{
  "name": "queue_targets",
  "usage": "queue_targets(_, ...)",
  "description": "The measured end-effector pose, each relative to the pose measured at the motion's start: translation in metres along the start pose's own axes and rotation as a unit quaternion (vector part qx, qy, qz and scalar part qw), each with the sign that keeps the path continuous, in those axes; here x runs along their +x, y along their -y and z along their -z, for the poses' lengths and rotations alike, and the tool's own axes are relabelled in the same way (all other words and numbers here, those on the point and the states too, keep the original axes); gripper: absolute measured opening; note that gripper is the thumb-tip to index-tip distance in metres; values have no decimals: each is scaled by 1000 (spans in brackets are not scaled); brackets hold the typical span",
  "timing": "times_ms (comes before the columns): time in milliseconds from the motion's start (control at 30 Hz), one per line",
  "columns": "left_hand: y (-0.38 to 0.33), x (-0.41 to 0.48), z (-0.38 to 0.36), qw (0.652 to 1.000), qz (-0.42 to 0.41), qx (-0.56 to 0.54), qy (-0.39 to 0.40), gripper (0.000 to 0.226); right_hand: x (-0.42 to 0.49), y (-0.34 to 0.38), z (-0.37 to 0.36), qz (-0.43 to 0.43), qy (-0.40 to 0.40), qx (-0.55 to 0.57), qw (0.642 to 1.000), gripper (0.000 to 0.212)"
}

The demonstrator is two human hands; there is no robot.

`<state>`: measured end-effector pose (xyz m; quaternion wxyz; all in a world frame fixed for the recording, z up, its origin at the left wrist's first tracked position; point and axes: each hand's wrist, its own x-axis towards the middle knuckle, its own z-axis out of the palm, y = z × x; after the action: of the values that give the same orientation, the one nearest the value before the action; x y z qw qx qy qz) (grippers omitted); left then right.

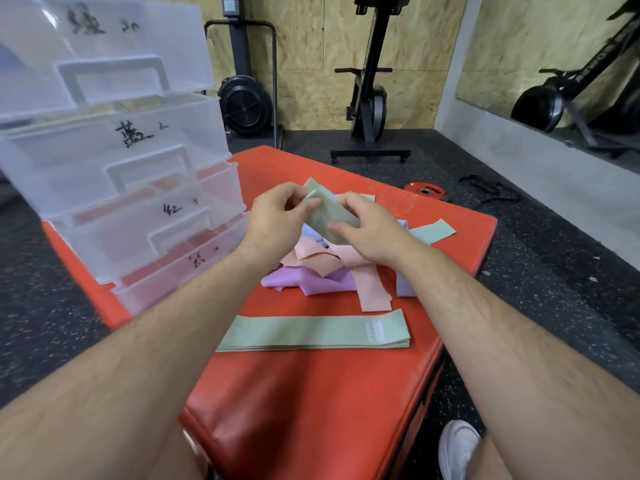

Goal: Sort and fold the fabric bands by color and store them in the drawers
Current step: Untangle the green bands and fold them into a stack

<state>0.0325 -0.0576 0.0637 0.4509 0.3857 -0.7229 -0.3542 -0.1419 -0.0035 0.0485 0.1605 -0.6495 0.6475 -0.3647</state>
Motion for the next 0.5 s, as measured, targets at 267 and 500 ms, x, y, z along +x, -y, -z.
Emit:
queue_targets(267, 19, 6, 43, 988, 65, -112, -79, 12, -4, -37, 2, -96, 5, -162, 982, 9)
queue_targets(500, 37, 3, 77, 980, 95, -128, -117, 6, -5, -46, 23, -141, -64, -230, 961, 4)
